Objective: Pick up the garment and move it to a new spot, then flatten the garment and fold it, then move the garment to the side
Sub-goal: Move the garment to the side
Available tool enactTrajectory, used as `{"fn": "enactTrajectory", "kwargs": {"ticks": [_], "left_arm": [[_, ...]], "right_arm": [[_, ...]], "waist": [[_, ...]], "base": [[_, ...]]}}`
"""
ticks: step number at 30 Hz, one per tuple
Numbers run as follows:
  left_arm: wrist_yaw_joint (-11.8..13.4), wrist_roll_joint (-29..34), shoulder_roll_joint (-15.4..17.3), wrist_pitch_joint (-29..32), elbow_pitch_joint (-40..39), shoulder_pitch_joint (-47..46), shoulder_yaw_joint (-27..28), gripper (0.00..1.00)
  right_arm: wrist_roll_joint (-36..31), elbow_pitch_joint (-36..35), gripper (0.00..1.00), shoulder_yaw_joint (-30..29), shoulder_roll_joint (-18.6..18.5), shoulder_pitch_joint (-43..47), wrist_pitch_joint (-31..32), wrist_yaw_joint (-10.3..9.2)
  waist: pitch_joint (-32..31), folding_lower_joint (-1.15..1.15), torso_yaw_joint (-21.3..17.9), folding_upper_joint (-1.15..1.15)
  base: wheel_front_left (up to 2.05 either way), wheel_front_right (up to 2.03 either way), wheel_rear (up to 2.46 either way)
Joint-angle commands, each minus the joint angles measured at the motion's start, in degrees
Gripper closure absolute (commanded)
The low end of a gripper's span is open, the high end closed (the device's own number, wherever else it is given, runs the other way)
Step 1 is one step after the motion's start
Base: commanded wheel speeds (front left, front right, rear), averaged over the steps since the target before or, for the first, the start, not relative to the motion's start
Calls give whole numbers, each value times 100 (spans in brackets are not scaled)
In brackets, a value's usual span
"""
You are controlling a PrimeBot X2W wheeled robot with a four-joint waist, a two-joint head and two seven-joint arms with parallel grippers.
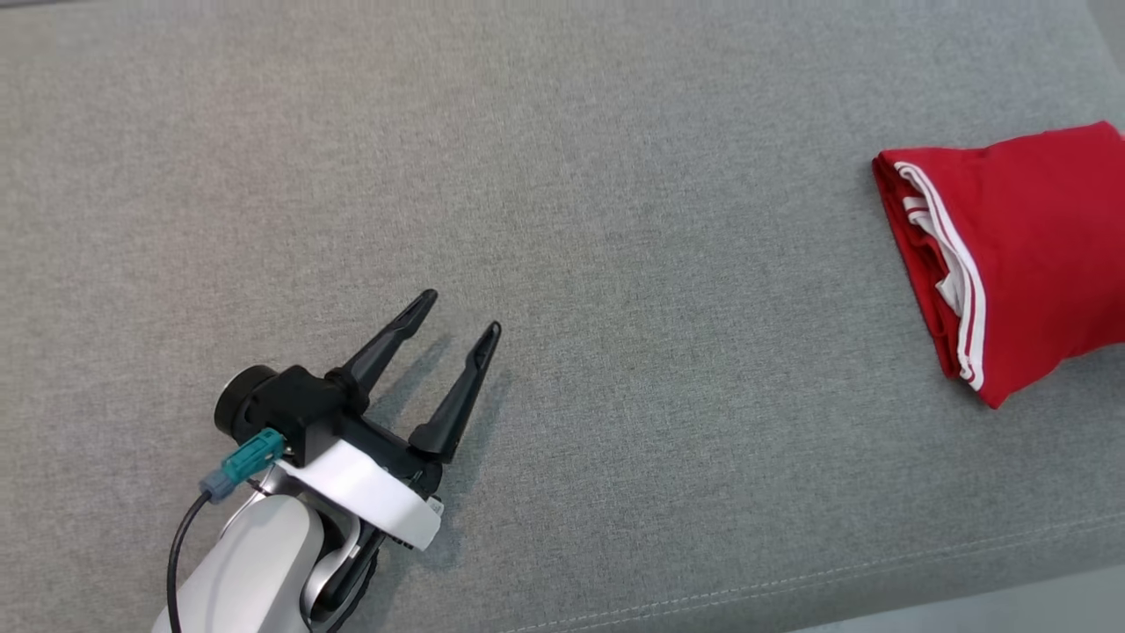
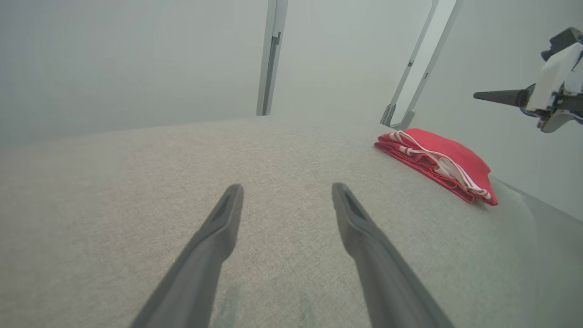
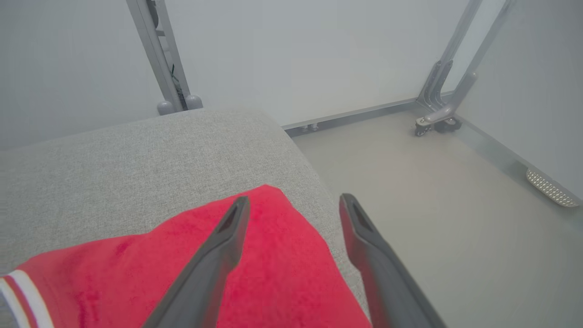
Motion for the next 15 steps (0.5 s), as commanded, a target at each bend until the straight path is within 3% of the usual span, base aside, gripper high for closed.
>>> {"fn": "enactTrajectory", "kwargs": {"ticks": [1,9,15], "left_arm": [[-40,-7,71,-33,-97,-40,257,0],[-40,51,-145,-33,-93,154,533,0],[-40,155,-295,-33,-46,307,815,0]], "right_arm": [[-128,-150,0,-11,-187,96,-75,23],[-1111,-1616,0,-1258,-89,721,-77,23],[-2164,-2726,0,-2346,474,1658,-78,23]], "waist": [[-115,0,6,0],[-453,0,144,0],[-673,0,396,0]], "base": [[0,0,0],[0,0,0],[0,0,0]]}}
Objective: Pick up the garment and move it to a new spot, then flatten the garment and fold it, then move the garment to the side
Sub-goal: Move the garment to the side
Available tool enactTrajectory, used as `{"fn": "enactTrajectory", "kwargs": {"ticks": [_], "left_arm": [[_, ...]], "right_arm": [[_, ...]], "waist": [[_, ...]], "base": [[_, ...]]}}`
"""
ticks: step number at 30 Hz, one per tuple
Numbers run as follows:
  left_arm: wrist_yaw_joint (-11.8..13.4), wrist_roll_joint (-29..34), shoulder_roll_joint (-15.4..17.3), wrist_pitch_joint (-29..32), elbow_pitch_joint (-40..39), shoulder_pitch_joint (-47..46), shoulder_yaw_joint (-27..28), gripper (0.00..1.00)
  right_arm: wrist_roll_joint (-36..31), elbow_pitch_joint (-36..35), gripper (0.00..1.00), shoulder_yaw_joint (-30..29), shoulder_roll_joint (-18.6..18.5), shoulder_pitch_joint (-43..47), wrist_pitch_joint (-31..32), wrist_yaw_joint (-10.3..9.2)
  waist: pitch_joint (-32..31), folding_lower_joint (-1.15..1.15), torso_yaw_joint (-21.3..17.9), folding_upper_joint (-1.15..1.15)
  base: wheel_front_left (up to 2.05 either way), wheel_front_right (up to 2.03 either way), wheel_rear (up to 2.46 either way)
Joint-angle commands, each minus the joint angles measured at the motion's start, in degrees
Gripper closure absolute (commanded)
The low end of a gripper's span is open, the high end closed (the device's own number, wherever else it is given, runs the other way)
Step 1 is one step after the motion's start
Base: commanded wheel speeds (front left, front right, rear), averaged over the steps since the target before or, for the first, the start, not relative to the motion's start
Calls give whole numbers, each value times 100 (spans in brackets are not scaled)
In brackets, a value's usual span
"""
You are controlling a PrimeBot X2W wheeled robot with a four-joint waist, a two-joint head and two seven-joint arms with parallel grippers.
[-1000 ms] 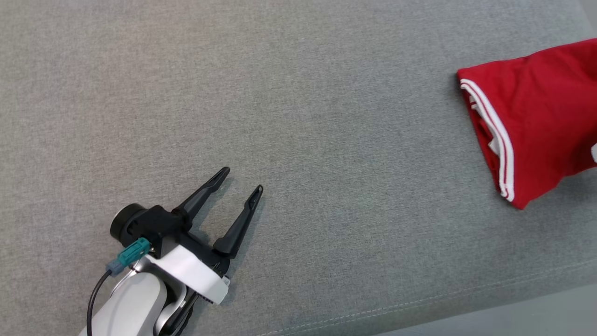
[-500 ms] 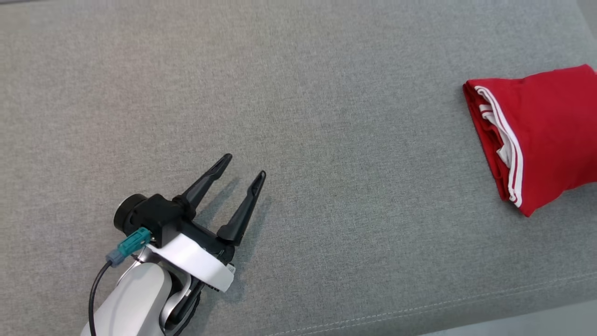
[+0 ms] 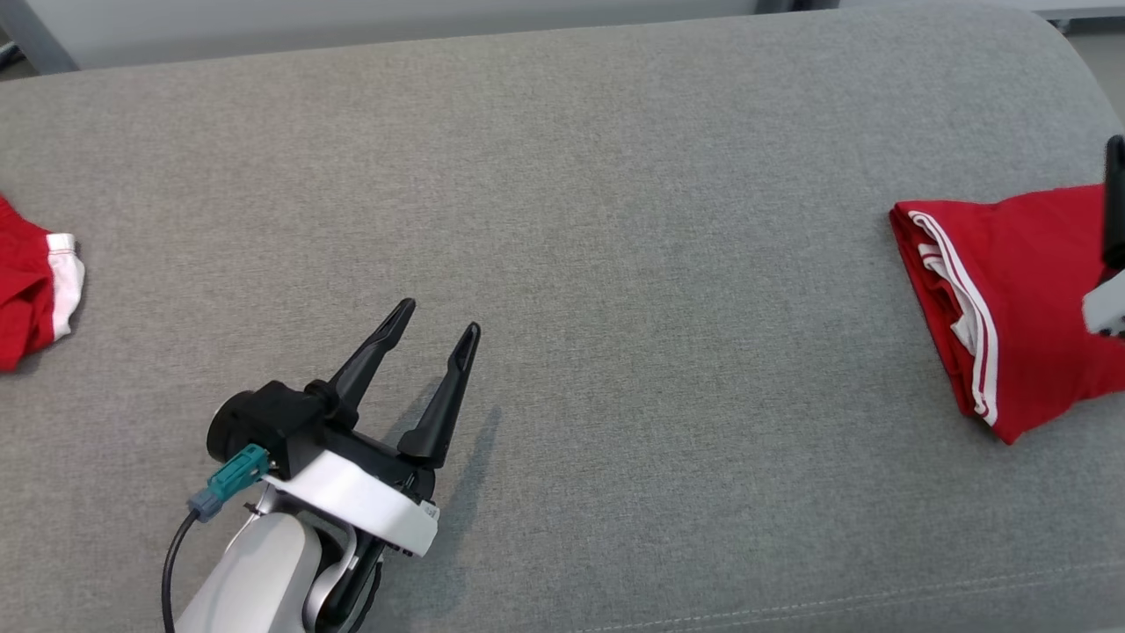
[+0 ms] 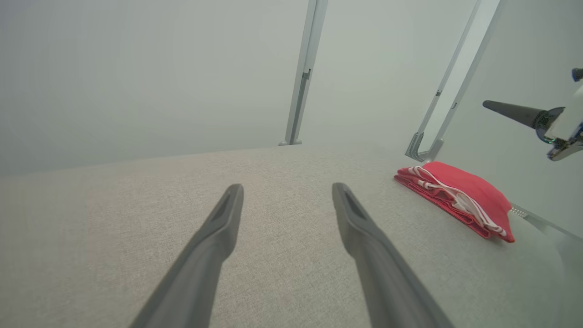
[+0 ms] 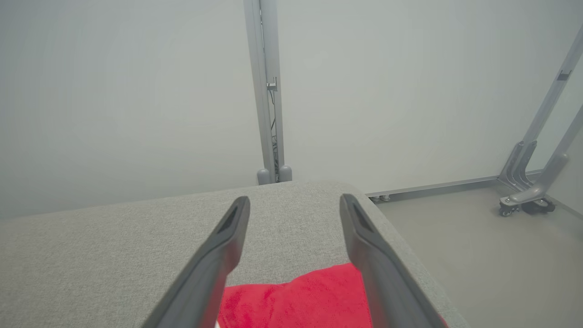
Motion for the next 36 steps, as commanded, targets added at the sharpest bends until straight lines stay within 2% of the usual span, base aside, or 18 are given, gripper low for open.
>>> {"fn": "enactTrajectory", "kwargs": {"ticks": [1,8,20,27,36], "left_arm": [[-40,79,49,-33,-66,49,303,0],[-40,233,-108,-33,61,273,693,0],[-28,691,-459,-33,295,676,1593,0],[71,1058,-631,-33,397,952,2183,0],[68,1400,-811,-33,395,1108,2669,0]], "right_arm": [[-368,-458,0,-213,143,425,-66,24],[-1213,-1291,0,-811,781,1258,-66,24],[-1844,-2077,0,-1220,1448,2188,-65,24],[-2108,-2488,0,-1295,1753,2669,-54,24],[-2257,-3051,0,-1433,1980,3066,18,24]], "waist": [[-144,0,166,0],[-426,0,505,0],[-841,0,837,0],[-1040,0,875,0],[-1079,0,871,0]], "base": [[0,0,0],[0,0,0],[0,0,0],[0,0,0],[0,0,0]]}}
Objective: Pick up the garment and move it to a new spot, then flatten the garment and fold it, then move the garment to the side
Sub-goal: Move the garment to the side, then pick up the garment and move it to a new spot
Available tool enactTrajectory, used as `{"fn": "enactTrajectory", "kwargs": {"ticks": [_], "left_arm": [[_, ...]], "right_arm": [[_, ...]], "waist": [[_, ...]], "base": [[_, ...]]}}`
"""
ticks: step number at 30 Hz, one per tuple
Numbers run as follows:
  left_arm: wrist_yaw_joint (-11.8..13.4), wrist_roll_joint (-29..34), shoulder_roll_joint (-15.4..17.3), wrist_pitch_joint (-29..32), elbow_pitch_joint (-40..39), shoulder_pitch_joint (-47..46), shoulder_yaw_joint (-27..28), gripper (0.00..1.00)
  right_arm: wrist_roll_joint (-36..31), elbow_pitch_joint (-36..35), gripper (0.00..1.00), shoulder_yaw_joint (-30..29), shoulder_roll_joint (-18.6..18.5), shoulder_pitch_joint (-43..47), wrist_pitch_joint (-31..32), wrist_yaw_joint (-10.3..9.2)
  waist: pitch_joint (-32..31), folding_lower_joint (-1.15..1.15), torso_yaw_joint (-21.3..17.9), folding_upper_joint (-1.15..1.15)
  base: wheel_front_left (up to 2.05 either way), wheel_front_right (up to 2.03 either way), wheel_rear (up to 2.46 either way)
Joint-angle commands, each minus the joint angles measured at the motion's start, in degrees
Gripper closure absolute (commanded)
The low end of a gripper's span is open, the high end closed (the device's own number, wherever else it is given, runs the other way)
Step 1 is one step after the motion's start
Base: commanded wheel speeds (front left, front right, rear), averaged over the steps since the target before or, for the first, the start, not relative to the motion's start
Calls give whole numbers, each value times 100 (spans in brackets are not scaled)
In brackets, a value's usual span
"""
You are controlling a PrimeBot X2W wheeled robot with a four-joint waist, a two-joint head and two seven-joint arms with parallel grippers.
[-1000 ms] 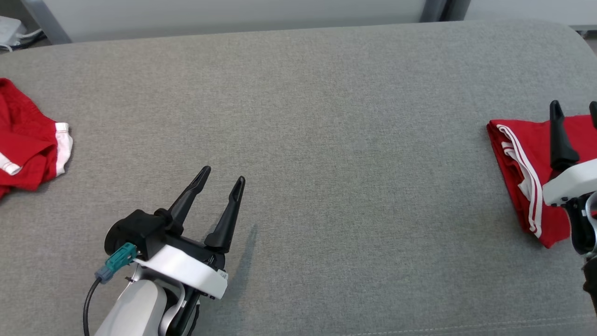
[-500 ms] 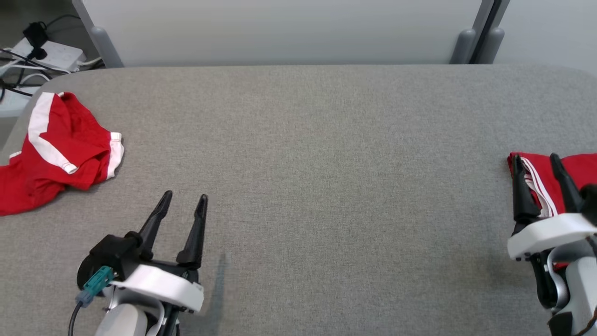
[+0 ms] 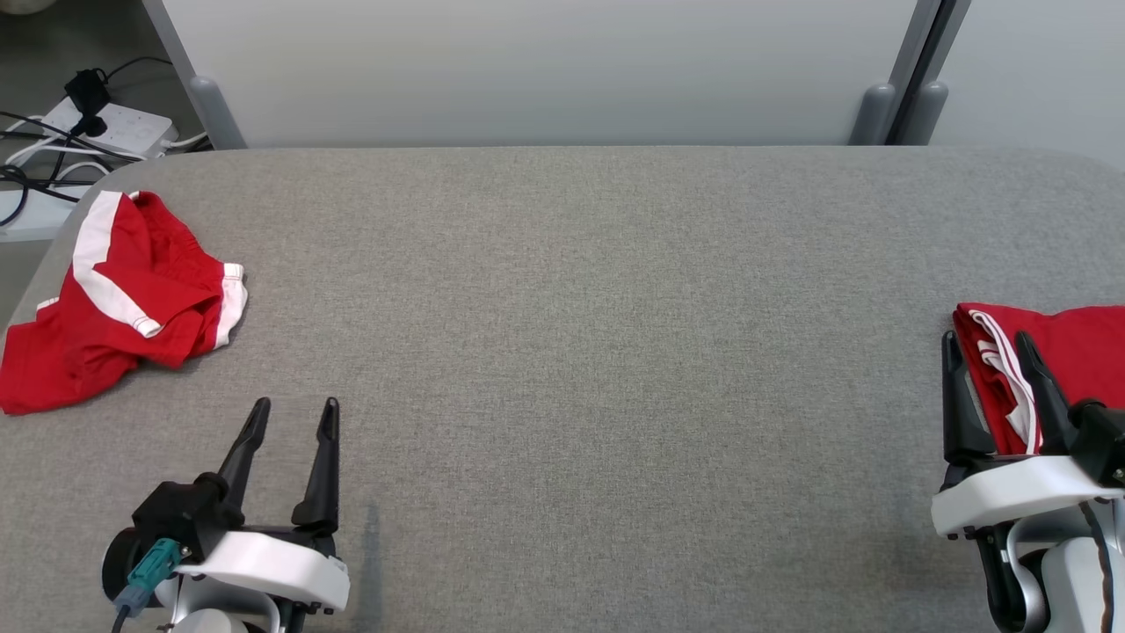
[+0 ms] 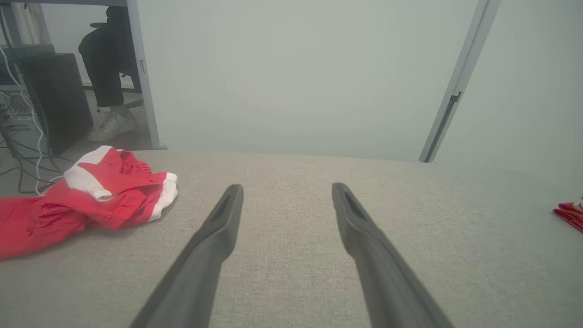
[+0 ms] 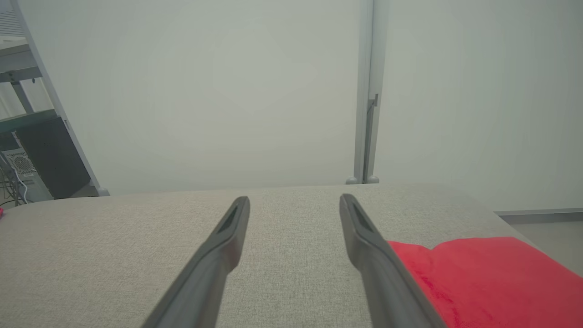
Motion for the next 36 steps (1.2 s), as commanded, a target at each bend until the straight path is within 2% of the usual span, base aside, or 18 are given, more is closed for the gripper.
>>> {"fn": "enactTrajectory", "kwargs": {"ticks": [1,11,19,27,36], "left_arm": [[38,74,61,-33,-125,-86,273,0],[-13,250,-58,-33,-102,-130,499,0],[-35,311,-103,-33,-105,-208,541,0],[-44,411,-127,-33,-167,-273,665,0],[-45,385,-145,-33,-158,-280,784,0]], "right_arm": [[-116,-279,0,100,-18,4,0,24],[-227,-592,0,54,126,129,133,24],[-258,-625,0,149,156,101,138,24],[-265,-631,0,314,206,-34,99,24],[-344,-547,0,479,159,-158,84,24]], "waist": [[2,0,-6,0],[104,0,-9,0],[238,0,204,0],[435,0,759,0],[523,0,1684,0]], "base": [[0,0,0],[0,0,0],[0,0,0],[0,0,0],[0,0,0]]}}
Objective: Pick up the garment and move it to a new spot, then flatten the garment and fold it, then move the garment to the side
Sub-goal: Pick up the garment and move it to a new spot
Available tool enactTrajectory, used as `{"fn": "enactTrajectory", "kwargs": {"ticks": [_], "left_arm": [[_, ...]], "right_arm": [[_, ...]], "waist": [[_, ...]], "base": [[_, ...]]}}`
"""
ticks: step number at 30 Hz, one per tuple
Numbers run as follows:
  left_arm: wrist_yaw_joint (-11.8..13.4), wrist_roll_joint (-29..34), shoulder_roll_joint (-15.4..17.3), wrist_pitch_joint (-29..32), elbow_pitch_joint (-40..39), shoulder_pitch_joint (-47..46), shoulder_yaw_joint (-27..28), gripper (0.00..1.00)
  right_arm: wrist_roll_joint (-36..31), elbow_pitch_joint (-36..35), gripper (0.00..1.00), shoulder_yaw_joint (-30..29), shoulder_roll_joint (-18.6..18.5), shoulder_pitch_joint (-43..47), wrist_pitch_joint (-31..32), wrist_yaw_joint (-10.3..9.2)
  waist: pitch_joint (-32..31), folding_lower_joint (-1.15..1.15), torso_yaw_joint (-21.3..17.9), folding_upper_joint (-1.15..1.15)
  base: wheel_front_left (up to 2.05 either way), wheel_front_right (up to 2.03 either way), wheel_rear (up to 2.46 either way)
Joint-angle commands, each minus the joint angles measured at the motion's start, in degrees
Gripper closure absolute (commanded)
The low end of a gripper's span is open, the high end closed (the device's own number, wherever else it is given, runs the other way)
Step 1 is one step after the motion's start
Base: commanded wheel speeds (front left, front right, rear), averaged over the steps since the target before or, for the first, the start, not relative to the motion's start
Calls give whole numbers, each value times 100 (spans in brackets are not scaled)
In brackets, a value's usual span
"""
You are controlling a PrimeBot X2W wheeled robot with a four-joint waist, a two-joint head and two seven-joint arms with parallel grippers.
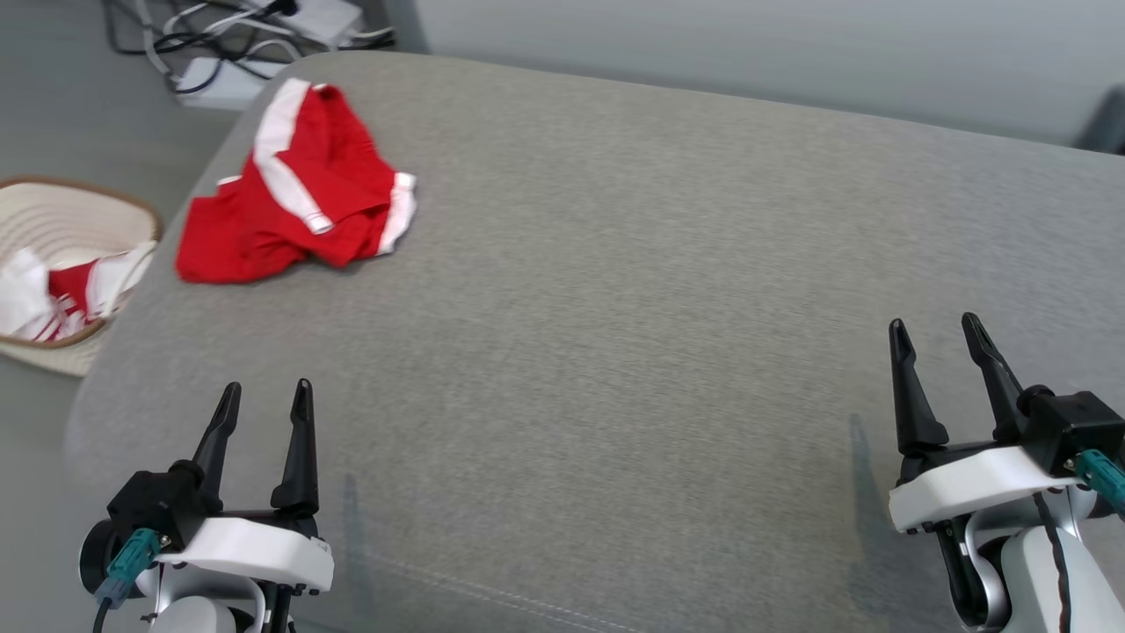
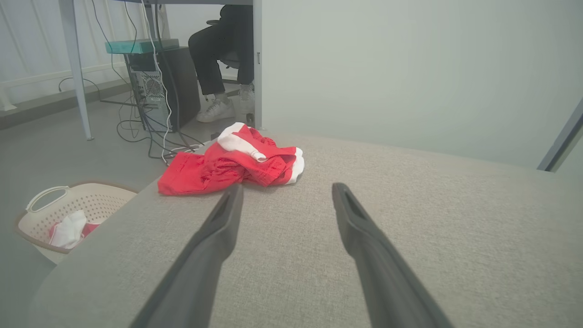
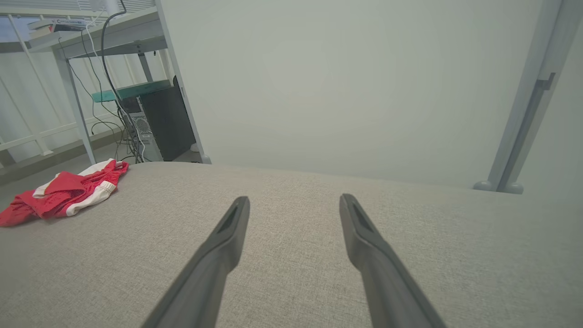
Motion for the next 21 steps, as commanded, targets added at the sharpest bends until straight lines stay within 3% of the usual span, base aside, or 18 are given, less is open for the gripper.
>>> {"fn": "enactTrajectory", "kwargs": {"ticks": [1,13,21], "left_arm": [[-16,-12,75,-33,-134,-165,191,0],[140,-311,72,-33,-19,-13,3,0],[133,-382,71,-33,132,13,73,0]], "right_arm": [[-47,-89,0,143,-43,-175,-25,24],[-43,-68,0,349,-137,-182,116,24],[-13,-67,0,431,-132,-186,168,24]], "waist": [[27,0,364,0],[-12,0,1436,0],[33,0,1545,0]], "base": [[0,0,0],[0,0,0],[0,0,0]]}}
